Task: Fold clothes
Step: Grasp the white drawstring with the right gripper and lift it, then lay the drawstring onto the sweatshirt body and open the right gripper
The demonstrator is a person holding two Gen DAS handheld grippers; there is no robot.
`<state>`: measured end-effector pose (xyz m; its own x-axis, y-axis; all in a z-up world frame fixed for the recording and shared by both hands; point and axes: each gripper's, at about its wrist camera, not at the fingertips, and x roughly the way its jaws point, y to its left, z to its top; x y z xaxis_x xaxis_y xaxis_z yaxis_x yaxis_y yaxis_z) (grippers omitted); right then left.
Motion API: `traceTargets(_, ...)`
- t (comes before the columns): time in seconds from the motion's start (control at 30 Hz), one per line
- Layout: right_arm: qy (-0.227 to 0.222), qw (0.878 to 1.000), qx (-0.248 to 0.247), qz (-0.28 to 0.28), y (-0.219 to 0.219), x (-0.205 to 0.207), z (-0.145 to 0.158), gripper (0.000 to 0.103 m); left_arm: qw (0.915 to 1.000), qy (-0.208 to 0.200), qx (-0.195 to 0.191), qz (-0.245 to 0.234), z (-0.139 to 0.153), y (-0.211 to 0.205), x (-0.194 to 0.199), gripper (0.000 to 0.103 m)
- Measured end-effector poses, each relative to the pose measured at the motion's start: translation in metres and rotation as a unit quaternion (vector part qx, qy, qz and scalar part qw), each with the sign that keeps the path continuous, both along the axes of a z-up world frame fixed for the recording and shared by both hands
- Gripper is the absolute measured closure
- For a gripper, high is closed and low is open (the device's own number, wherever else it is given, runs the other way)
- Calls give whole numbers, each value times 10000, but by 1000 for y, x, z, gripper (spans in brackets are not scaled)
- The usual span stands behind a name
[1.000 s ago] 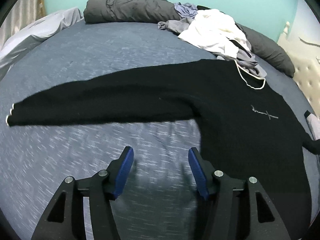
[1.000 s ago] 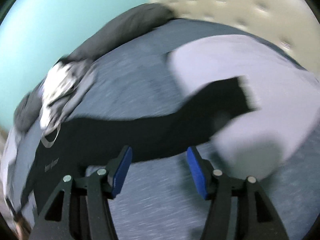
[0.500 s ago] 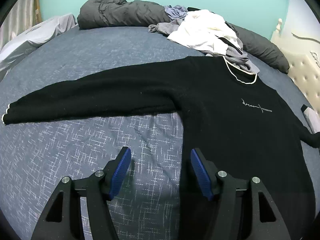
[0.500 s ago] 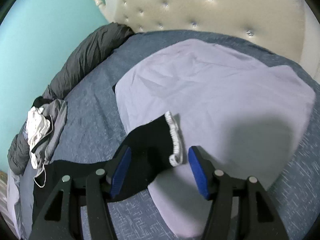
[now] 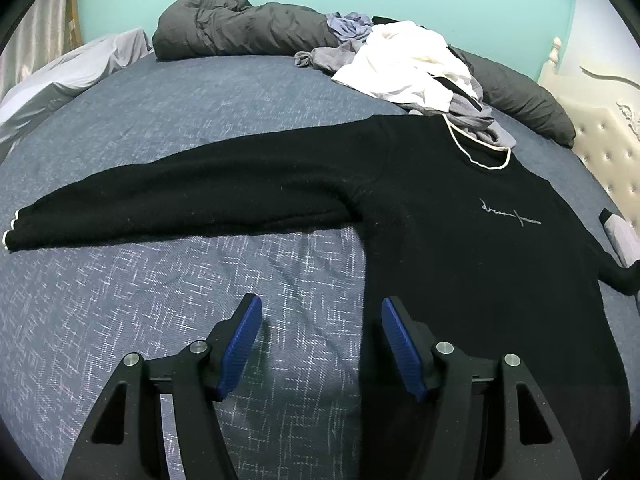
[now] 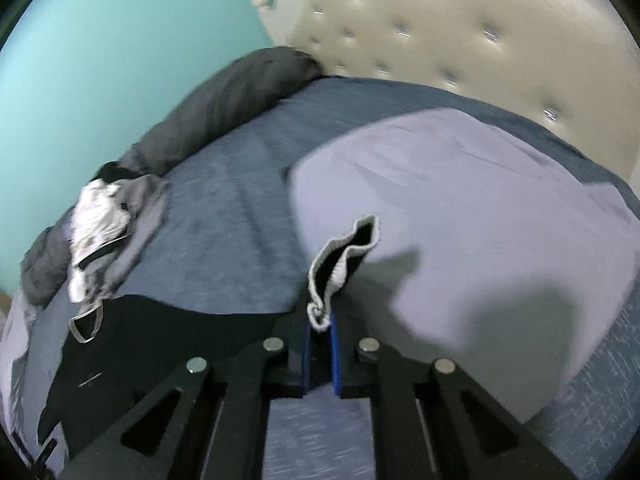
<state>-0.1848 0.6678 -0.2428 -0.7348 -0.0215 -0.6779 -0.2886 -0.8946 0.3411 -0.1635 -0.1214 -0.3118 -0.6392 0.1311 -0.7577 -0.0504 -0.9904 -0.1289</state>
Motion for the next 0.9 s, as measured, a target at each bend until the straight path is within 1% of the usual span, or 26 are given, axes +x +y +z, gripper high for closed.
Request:
traceTargets(0.07,129,9996,-21,253,-19,-6,16,96,10000,23,-20,-30,2,1,2,37)
traceTargets(0.17,335,9971,-148,669,-55,-15,42,96,9999,50,46,-75,6,0,7,37)
traceTargets(0.3,543,9890,-255,1355,-118,-27,76,96,9998,104,106,-132,14,-4,12,37)
traceTargets(0.43,766,9740,-475,2079,-195,-36,106,96,9997,195,130,-114,22,-13,17,37)
traceTargets(0.57,859,9526,-650,2847,-287,-41,127,96,9995,214,221,-70,25,-23,22,37)
traceTargets(0.67,840,9338,-786,3388,-354,-38,133,96,9994,247,221,-65,28,-28,26,36)
traceTargets(0.77,624,9141,-777,3932,-422,-31,125,96,9994,289,182,-104,29,-29,30,36)
traceTargets(0.83,426,9015,-777,4236,-461,-21,110,96,9993,307,173,-127,30,-30,32,36)
traceTargets(0.9,214,8924,-819,4432,-490,-12,89,96,9992,316,179,-157,30,-30,34,36)
